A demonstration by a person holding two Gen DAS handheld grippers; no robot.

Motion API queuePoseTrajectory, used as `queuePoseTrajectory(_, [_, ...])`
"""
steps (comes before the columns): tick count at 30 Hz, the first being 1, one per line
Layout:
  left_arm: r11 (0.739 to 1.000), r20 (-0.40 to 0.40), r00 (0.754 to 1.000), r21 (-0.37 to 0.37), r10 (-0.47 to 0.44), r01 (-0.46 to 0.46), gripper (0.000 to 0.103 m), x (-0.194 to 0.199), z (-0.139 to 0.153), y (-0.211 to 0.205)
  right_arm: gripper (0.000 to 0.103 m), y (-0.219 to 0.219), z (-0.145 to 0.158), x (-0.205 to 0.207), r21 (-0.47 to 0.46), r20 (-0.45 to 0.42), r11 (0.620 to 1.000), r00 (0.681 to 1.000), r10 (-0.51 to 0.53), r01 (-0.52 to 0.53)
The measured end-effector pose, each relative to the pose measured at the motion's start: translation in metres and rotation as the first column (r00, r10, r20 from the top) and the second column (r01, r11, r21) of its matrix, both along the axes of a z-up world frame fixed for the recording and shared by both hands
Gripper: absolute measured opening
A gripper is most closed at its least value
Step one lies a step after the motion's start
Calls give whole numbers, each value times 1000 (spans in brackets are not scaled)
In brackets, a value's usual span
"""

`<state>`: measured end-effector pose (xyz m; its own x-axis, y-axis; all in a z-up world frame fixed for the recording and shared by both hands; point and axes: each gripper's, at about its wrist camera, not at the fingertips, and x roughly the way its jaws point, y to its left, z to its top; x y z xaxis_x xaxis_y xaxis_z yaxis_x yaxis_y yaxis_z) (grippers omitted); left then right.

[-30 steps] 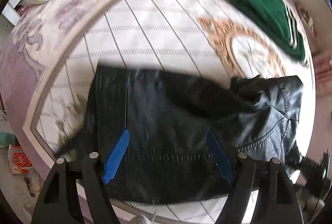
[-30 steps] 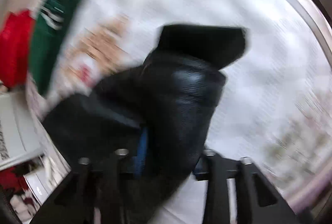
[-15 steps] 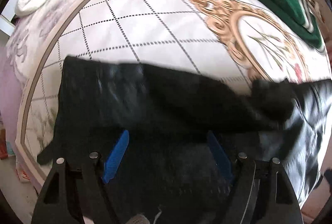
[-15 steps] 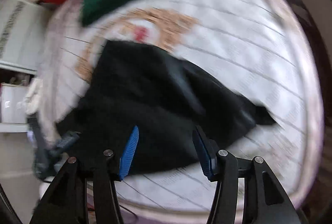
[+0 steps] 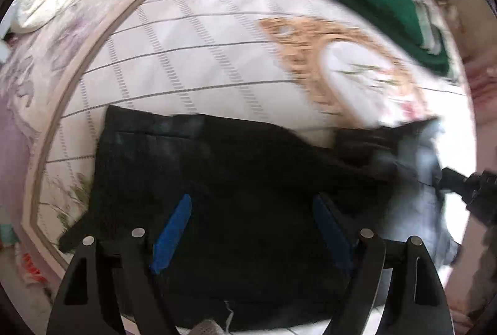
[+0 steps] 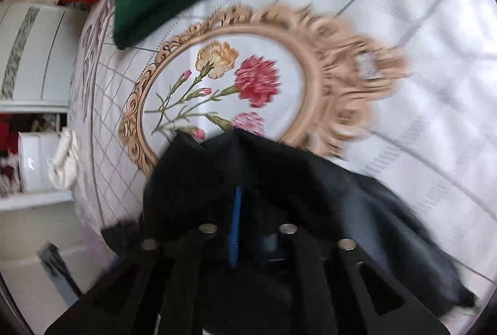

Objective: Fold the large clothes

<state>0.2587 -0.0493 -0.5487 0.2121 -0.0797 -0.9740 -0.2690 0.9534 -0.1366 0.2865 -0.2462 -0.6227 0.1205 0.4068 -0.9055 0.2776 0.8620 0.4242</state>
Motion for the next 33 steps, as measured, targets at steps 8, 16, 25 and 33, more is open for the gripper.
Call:
queuePoseTrajectory(8, [995,-102,990,-44,-93,89,86,0,-55,-56,54,-80,31,-150,50,-110,981,977,-183,189])
queuePoseTrajectory(16, [997,-113,992,-48,-65,60,103,15,-65,-52,77,-108,-68,-200,298,-133,885,933,-333,358])
queuePoseTrajectory(25, [996,-124,989,-58,-80,73,103,25,-72,-52,99,-95,-75,-183,490,16,770,879,-476,408])
queuePoseTrajectory(33, [995,-126,990,-74,-69,60,103,32,-68,-35,22,-80,-63,-160,417,115,828,883,-456,374])
